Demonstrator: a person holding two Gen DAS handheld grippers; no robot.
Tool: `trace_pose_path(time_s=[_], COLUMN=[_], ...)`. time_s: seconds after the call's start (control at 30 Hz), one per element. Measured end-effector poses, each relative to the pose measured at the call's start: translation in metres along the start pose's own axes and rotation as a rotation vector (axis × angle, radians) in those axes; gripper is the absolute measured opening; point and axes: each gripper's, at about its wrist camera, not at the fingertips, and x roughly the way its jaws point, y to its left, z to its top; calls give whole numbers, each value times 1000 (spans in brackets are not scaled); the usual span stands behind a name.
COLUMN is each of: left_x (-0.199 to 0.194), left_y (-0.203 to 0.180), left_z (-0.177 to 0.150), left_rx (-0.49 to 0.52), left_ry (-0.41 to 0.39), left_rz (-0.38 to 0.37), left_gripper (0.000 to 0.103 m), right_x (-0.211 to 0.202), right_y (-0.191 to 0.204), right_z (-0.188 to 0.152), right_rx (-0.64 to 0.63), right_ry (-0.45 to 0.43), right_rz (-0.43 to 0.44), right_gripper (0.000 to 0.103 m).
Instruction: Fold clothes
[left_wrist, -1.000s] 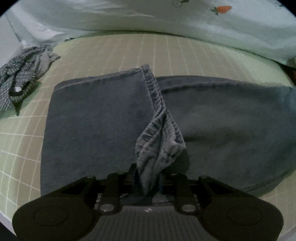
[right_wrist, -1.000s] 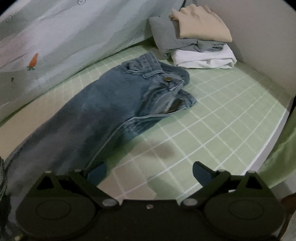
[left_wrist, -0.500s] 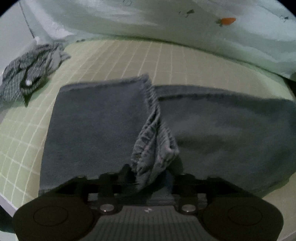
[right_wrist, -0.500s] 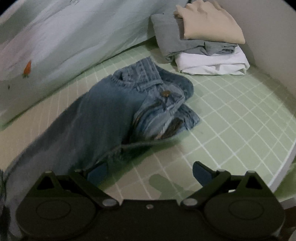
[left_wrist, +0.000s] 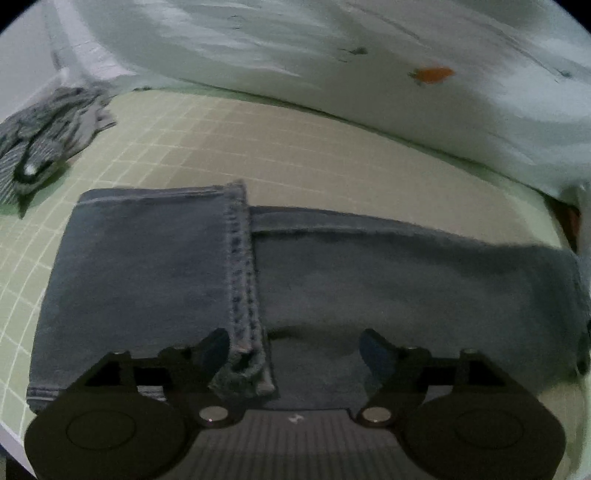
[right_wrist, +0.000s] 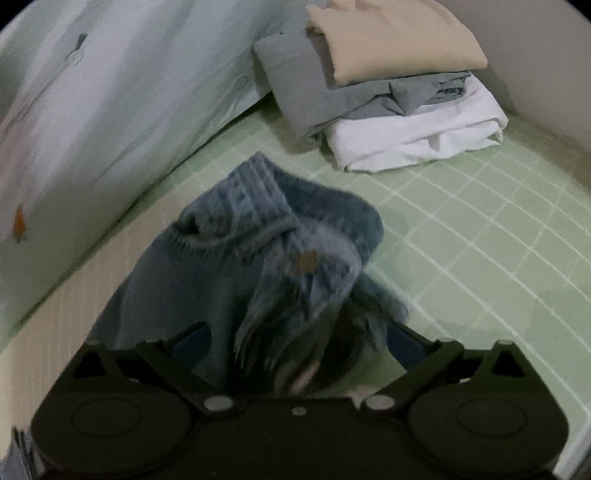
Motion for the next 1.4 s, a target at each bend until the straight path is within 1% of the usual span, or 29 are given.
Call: trace_pose_path(time_s=[0.17,0.27,0.4,0.5,0.57,0.6,0.63,0.67,0.7,0.73,0.77,0.83,1.0,1.2,1.27,1.4], left_x=[6,9,9,8,5,3,2,0,-3,-5,-8,-13,-22,-35,-39,-47], left_y=[4,4,2,5,9,12,15,17,20,23,27,35,61,95,110,137], left_z=[16,22,20,15,13,12,12,12,12,12,13,14,20,21,21,24], left_rx=[-28,-31,-33,-60,-82,-90,-96,-97,-97,-95,-93,-91,-112,-89,-84,-82], left_ry=[-14,-10,-2,0,-3,-8,-13,-18,-22,-25,-28,-36,-49,-54,-59,-69], left_rz=[54,66,73,75,72,73,73,74,75,75,76,79,87,82,78,75], left_gripper=[85,85,85,85,85,85,85,85,85,85,85,85,86,86,86,86], right_x=[17,27,40,48,46,44,42,40,39,35,30,20,-23,-70,-82,-92], right_y=[1,1,2,2,1,0,-2,-5,-8,-9,-7,-4,32,91,115,165], right_z=[4,6,8,9,9,9,8,8,8,8,9,11,8,-2,-11,-46], right_rx=[-26,-45,-70,-96,-122,-121,-112,-85,-49,-38,-43,-53,-188,-305,-340,-409], right_ry=[-6,-8,-11,-11,-10,-10,-11,-7,-1,-6,-18,-41,-157,-281,-312,-313], right_rz=[-14,-24,-37,-42,-13,12,41,64,84,92,94,97,98,140,164,209], right_gripper=[103,103,103,103,88,74,54,45,42,36,32,28,27,26,26,26])
